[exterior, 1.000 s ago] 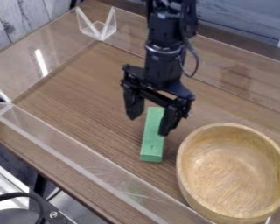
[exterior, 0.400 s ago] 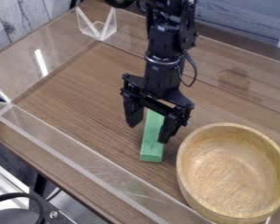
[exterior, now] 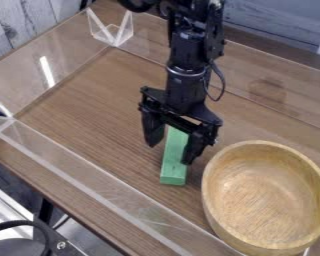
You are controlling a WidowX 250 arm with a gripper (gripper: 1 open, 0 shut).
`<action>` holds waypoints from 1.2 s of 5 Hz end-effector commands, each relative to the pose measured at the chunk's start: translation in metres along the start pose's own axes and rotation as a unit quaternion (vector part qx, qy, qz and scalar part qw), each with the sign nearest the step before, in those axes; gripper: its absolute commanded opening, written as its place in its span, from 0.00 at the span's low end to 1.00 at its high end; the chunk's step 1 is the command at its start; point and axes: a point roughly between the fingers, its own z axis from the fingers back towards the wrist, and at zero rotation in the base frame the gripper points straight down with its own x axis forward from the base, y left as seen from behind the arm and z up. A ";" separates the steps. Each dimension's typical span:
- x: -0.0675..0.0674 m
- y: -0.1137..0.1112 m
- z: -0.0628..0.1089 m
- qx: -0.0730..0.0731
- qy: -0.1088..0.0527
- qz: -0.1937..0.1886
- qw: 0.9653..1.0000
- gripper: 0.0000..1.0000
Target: Put the green block in the brown bowl
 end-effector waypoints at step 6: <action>0.005 -0.003 0.007 -0.005 -0.021 0.008 1.000 1.00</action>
